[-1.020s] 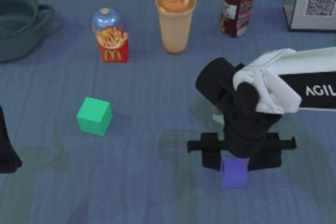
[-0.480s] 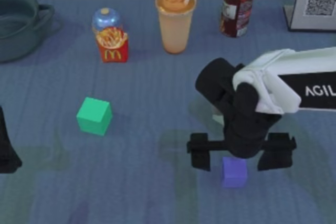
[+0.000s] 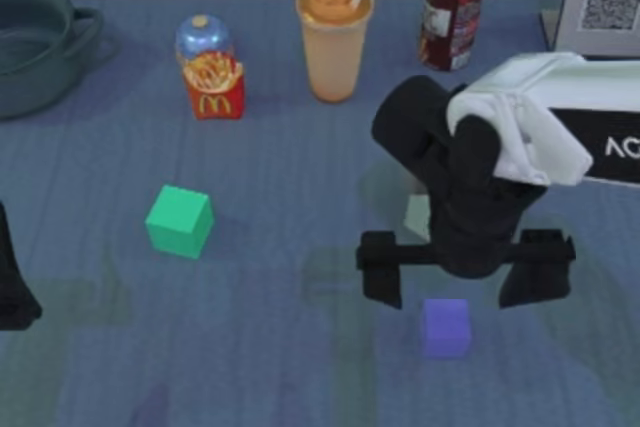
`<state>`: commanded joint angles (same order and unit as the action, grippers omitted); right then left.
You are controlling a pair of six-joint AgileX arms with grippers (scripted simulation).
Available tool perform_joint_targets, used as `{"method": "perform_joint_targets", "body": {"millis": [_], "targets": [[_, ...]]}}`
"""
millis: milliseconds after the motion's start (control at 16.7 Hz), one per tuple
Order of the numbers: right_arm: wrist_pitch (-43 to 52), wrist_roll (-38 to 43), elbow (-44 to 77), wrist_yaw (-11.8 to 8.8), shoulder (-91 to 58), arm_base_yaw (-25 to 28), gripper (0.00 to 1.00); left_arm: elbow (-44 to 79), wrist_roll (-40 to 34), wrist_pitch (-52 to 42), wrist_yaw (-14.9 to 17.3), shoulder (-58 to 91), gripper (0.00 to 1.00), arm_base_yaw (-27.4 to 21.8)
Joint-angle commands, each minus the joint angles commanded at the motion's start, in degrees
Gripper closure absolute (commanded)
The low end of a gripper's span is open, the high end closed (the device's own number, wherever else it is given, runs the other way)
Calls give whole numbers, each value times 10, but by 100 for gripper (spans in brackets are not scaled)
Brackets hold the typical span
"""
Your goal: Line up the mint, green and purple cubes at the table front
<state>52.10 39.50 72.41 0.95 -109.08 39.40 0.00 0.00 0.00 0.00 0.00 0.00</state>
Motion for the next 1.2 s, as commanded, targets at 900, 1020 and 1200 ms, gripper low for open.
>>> {"method": "perform_joint_targets", "body": {"millis": [900, 1020, 1200], "targets": [[-10, -50, -70, -4, 151, 9, 0, 119, -3, -78, -1, 126, 0, -23], [-53, -79, -133, -6, 237, 5, 0, 193, -4, -127, 0, 217, 0, -38], [-133, -133, -252, -11, 402, -20, 0, 319, -7, -214, 1, 393, 0, -65]]}}
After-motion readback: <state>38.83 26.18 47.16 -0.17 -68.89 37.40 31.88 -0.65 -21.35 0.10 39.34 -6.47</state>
